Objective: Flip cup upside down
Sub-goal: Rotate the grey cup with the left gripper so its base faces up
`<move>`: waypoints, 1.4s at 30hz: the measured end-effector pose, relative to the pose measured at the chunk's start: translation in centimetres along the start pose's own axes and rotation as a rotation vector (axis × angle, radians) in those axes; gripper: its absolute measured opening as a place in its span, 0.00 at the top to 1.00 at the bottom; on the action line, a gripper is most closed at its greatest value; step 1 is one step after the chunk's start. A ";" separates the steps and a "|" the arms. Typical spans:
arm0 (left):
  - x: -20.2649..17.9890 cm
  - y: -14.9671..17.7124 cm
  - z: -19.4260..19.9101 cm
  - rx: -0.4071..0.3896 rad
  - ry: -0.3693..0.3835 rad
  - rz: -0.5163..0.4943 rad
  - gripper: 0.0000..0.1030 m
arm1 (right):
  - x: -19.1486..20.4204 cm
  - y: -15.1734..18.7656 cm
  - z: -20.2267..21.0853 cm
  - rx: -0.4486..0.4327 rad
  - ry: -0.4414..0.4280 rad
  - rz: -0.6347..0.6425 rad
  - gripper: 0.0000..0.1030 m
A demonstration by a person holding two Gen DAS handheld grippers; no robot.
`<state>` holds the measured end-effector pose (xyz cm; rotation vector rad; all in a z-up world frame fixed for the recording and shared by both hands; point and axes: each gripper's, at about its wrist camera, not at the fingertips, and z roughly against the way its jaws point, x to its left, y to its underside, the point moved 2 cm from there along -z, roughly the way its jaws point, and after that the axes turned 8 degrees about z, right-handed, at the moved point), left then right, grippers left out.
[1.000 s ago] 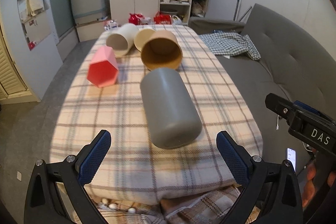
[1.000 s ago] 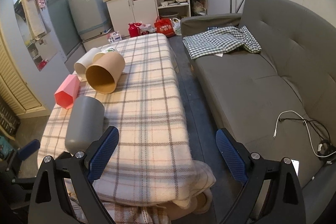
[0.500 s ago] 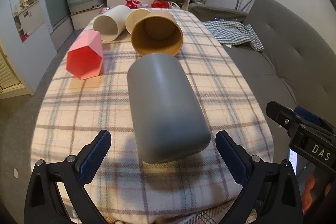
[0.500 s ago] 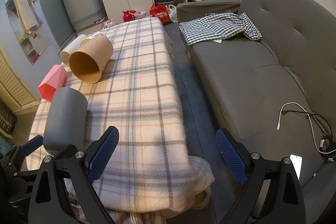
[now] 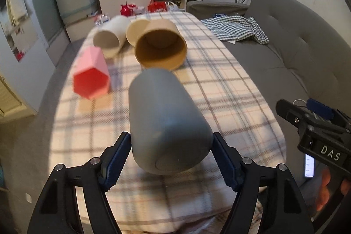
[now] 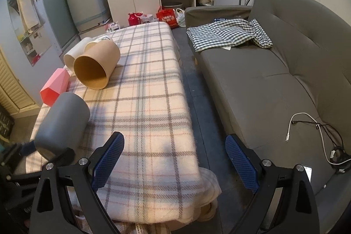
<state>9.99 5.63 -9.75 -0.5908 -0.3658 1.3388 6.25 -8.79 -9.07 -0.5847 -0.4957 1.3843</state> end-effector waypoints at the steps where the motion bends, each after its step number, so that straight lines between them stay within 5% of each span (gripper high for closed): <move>1: 0.2 -0.3 0.3 -0.004 0.000 -0.003 0.26 | 0.0 0.0 0.1 -0.003 -0.001 -0.002 0.09; 8: 1.5 -2.4 1.7 -0.054 -0.027 -0.008 0.27 | 0.3 -0.1 0.8 -0.017 0.003 0.001 0.09; 24: 0.7 -5.2 1.1 -0.104 0.055 0.053 0.28 | 0.6 0.4 0.2 0.004 -0.011 0.001 0.09; 42: 2.5 -4.1 -0.6 -0.106 0.066 0.094 0.28 | 1.8 0.3 -1.4 0.038 -0.026 0.027 0.09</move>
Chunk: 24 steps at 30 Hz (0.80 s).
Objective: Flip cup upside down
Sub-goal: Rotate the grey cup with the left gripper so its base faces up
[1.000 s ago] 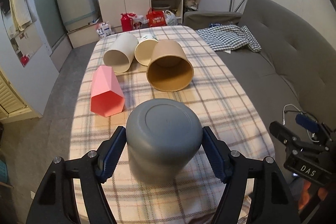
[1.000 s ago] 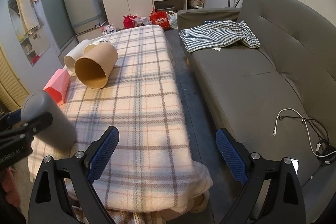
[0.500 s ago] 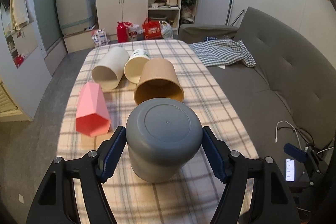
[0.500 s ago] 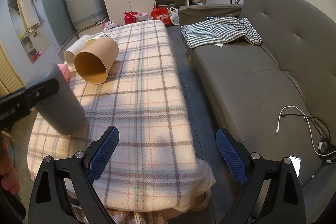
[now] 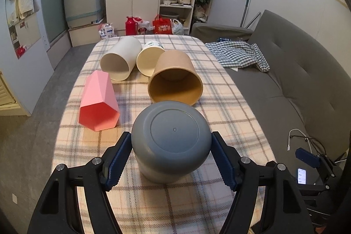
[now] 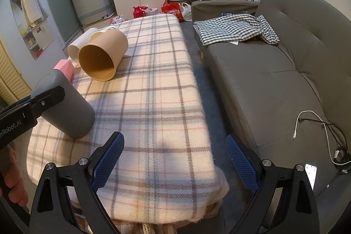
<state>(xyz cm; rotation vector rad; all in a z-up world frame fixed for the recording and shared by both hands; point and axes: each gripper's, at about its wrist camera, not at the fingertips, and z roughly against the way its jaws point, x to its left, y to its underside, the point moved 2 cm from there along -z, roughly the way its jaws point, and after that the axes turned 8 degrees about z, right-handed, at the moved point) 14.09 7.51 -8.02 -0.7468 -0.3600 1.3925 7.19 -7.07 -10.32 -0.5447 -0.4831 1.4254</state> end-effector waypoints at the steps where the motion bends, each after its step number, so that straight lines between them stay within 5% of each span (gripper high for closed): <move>1: -0.2 0.0 0.1 -0.005 -0.005 -0.013 0.28 | 0.0 0.0 0.0 0.000 0.001 0.000 0.09; 11: -0.3 -0.5 1.6 -0.043 -0.031 -0.034 0.19 | 0.6 -0.5 1.0 -0.023 -0.003 0.013 0.09; 24: -0.1 -2.7 9.6 -0.206 0.007 -0.035 0.19 | 3.0 -2.2 6.7 -0.152 -0.004 0.073 0.09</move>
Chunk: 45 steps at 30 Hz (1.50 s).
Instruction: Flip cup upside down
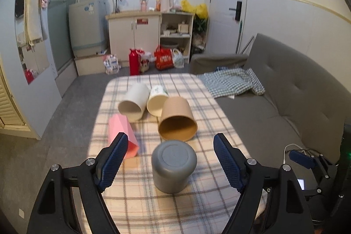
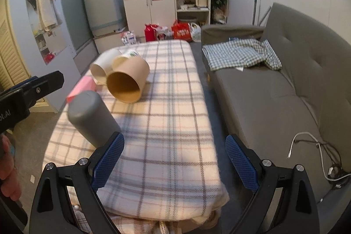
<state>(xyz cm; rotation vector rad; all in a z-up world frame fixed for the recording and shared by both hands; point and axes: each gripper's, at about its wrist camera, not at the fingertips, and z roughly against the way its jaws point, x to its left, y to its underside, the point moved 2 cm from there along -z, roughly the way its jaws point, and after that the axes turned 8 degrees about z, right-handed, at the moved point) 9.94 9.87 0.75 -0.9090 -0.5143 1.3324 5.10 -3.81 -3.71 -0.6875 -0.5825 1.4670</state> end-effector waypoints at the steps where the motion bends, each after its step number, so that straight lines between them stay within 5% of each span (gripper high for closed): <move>1: 0.1 0.0 0.5 -0.009 0.001 0.001 0.19 | 0.2 -0.1 0.6 -0.013 -0.002 0.005 0.09; 16: 3.5 5.0 4.0 -0.025 -0.082 0.056 0.19 | 3.4 1.5 3.3 -0.072 -0.044 0.046 0.09; 22: 4.5 7.6 4.2 -0.040 -0.160 0.059 0.06 | 3.8 2.7 2.9 -0.076 -0.045 0.061 0.08; 45: 4.5 8.3 4.0 -0.023 -0.164 0.073 0.06 | 3.6 3.4 2.6 -0.069 -0.047 0.051 0.03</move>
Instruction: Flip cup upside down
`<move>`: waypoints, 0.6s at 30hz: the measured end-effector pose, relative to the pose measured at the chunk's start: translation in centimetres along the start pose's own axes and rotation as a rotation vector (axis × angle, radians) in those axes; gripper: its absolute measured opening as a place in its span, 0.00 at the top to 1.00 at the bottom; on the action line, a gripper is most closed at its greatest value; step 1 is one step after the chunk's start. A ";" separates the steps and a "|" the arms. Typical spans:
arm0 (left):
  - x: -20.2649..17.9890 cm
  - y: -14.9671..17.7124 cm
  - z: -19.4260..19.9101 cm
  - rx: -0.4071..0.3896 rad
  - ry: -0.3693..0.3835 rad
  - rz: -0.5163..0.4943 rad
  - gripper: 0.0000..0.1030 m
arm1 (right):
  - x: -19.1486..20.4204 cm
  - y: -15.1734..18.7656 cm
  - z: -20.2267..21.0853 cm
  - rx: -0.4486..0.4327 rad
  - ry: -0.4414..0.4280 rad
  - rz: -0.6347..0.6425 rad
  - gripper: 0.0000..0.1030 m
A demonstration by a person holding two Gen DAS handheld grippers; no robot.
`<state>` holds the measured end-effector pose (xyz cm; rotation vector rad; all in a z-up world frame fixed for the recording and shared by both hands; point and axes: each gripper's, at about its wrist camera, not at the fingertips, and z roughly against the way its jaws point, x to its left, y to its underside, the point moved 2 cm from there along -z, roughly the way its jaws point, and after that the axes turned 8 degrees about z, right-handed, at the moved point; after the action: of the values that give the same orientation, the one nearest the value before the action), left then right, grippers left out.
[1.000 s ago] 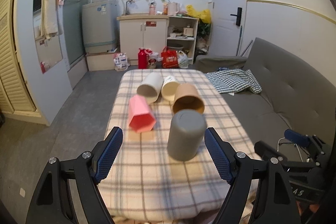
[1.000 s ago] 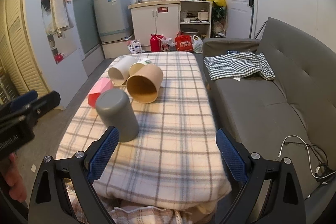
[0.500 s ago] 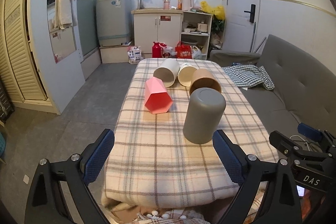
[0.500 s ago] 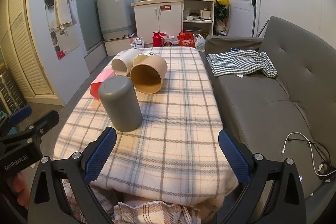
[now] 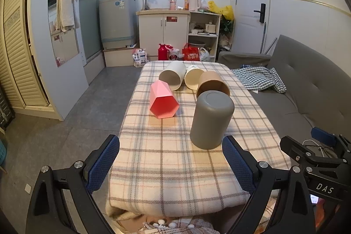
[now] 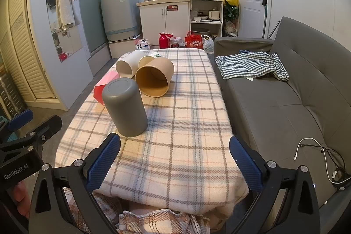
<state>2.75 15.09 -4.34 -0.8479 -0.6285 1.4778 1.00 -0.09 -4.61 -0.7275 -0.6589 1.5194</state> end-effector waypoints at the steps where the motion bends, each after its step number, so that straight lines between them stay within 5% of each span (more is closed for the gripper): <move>1: 0.1 -0.1 -0.1 -0.001 0.000 -0.004 0.06 | 0.0 0.0 0.0 0.001 0.000 0.000 0.03; 18: 0.2 0.1 -0.5 0.006 -0.003 0.011 0.06 | -0.2 0.5 -0.2 0.009 -0.001 -0.001 0.00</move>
<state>3.10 15.25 -4.69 -0.8455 -0.6224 1.4900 0.89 -0.34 -5.08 -0.7203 -0.6526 1.5207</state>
